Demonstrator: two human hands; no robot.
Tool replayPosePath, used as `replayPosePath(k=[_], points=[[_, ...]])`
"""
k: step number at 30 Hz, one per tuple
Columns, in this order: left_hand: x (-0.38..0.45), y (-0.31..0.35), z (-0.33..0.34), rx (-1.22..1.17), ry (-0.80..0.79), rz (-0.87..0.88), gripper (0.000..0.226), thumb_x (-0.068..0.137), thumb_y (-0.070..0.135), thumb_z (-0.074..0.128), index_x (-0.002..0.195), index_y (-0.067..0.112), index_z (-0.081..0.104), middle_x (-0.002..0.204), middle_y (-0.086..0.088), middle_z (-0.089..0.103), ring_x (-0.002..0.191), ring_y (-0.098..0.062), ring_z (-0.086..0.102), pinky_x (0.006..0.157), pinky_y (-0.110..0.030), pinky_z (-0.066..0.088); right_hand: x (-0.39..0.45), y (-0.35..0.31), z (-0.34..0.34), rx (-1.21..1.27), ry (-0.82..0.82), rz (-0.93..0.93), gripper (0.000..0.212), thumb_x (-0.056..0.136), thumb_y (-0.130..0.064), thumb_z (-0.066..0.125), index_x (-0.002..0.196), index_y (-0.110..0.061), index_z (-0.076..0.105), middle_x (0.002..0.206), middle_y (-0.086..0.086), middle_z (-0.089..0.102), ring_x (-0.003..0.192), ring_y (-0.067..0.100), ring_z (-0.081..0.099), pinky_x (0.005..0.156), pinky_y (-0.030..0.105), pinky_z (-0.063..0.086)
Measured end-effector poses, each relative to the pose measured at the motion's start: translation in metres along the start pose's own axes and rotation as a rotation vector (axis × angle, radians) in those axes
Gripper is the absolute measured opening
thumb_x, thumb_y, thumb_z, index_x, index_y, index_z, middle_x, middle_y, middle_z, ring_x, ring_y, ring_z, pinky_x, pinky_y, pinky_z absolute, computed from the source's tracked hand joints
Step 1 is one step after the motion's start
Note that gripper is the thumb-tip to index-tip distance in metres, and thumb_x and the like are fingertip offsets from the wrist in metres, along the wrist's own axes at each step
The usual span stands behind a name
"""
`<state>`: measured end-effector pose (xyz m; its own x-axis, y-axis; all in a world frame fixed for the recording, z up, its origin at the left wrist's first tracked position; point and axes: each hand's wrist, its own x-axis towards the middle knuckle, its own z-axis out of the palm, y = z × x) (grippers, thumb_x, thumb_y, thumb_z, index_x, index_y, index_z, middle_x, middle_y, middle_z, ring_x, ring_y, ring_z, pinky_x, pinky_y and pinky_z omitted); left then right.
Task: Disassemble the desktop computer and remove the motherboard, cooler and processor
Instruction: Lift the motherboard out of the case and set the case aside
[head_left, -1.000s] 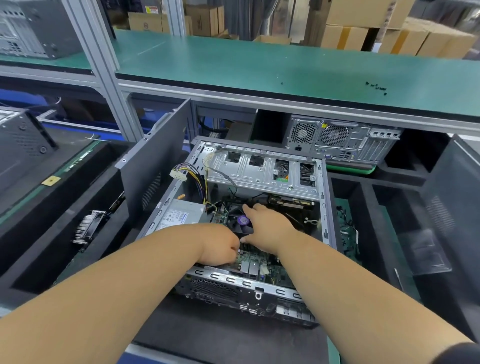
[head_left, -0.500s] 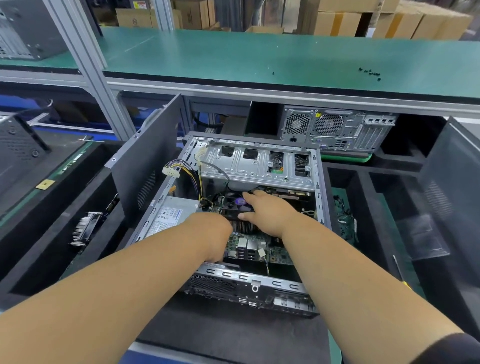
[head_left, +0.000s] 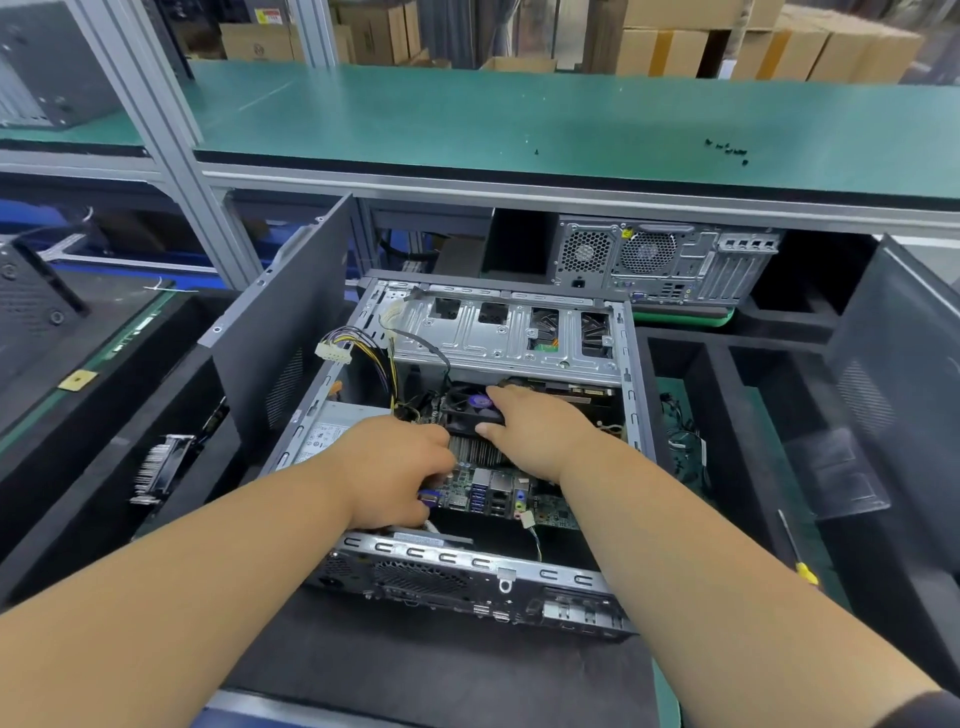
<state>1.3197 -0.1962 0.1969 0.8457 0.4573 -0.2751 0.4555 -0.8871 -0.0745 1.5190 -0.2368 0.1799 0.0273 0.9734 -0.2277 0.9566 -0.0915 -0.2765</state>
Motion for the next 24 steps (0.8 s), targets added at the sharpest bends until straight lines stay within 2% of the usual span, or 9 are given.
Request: replayPosePath(k=[3, 6, 8, 10, 12, 15, 17, 20, 24], points=[[-0.003, -0.003, 0.004, -0.019, 0.098, 0.004, 0.017, 0.072, 0.040, 0.062, 0.084, 0.029, 0.057, 0.093, 0.009, 0.051, 0.073, -0.018, 0.053, 0.059, -0.029, 0.033, -0.019, -0.009, -0.006, -0.054, 0.107, 0.040, 0.050, 0.098, -0.038, 0.051, 0.142, -0.016, 0.039, 0.139, 0.007, 0.050, 0.118, 0.030, 0.055, 0.090, 0.040, 0.047], [-0.006, -0.005, 0.005, -0.048, 0.211, 0.025, 0.015, 0.070, 0.036, 0.065, 0.079, 0.027, 0.058, 0.089, 0.008, 0.055, 0.068, -0.021, 0.054, 0.056, -0.028, 0.029, -0.047, -0.014, -0.013, 0.019, 0.273, 0.084, 0.025, 0.095, -0.038, 0.053, 0.113, -0.021, 0.056, 0.110, 0.000, 0.057, 0.094, 0.023, 0.060, 0.073, 0.033, 0.046], [-0.007, -0.005, 0.003, -0.063, 0.237, 0.044, 0.013, 0.070, 0.035, 0.063, 0.077, 0.026, 0.057, 0.087, 0.007, 0.056, 0.067, -0.021, 0.055, 0.056, -0.028, 0.033, -0.063, -0.011, -0.016, 0.089, 0.173, 0.090, 0.023, 0.088, -0.043, 0.058, 0.103, -0.026, 0.056, 0.101, -0.006, 0.056, 0.087, 0.016, 0.058, 0.071, 0.031, 0.046], [-0.008, -0.006, 0.003, -0.072, 0.251, 0.064, 0.013, 0.070, 0.034, 0.063, 0.077, 0.025, 0.057, 0.086, 0.008, 0.055, 0.068, -0.020, 0.055, 0.059, -0.029, 0.038, -0.075, -0.011, -0.018, 0.146, -0.047, 0.066, 0.044, 0.076, -0.053, 0.064, 0.112, -0.030, 0.055, 0.106, -0.009, 0.054, 0.090, 0.013, 0.057, 0.075, 0.031, 0.048], [-0.010, -0.007, 0.002, -0.077, 0.271, 0.102, 0.014, 0.068, 0.033, 0.065, 0.074, 0.024, 0.057, 0.083, 0.009, 0.054, 0.066, -0.017, 0.052, 0.059, -0.027, 0.035, -0.080, -0.011, -0.015, 0.040, -0.134, 0.019, 0.064, 0.071, -0.055, 0.070, 0.126, -0.029, 0.048, 0.114, -0.007, 0.048, 0.096, 0.017, 0.054, 0.080, 0.034, 0.049], [-0.012, -0.008, -0.001, -0.114, 0.297, 0.144, 0.016, 0.064, 0.030, 0.066, 0.068, 0.025, 0.051, 0.077, 0.010, 0.051, 0.061, -0.013, 0.043, 0.058, -0.025, 0.031, -0.081, -0.012, -0.005, -0.150, -0.021, -0.040, 0.044, 0.075, -0.031, 0.071, 0.113, -0.025, 0.049, 0.102, -0.005, 0.043, 0.087, 0.020, 0.050, 0.067, 0.031, 0.041], [-0.011, -0.008, -0.005, -0.131, 0.292, 0.144, 0.020, 0.066, 0.031, 0.064, 0.068, 0.028, 0.044, 0.077, 0.011, 0.049, 0.062, -0.013, 0.041, 0.059, -0.027, 0.036, -0.082, -0.013, -0.005, -0.122, 0.046, -0.037, 0.031, 0.073, -0.021, 0.065, 0.098, -0.024, 0.049, 0.091, -0.007, 0.042, 0.082, 0.020, 0.047, 0.063, 0.030, 0.039], [-0.011, -0.009, -0.009, -0.156, 0.281, 0.145, 0.024, 0.068, 0.031, 0.062, 0.069, 0.030, 0.039, 0.078, 0.011, 0.047, 0.063, -0.015, 0.043, 0.063, -0.032, 0.044, -0.084, -0.011, -0.008, -0.006, 0.088, -0.005, 0.032, 0.071, -0.023, 0.062, 0.102, -0.027, 0.055, 0.094, -0.009, 0.052, 0.086, 0.018, 0.051, 0.070, 0.032, 0.049], [-0.012, -0.012, -0.013, -0.132, 0.237, 0.145, 0.019, 0.070, 0.033, 0.060, 0.071, 0.029, 0.042, 0.080, 0.011, 0.045, 0.066, -0.014, 0.044, 0.068, -0.032, 0.045, -0.086, -0.013, -0.007, 0.050, 0.114, 0.003, 0.043, 0.072, -0.024, 0.061, 0.115, -0.026, 0.057, 0.109, -0.006, 0.059, 0.100, 0.019, 0.055, 0.083, 0.035, 0.051]])
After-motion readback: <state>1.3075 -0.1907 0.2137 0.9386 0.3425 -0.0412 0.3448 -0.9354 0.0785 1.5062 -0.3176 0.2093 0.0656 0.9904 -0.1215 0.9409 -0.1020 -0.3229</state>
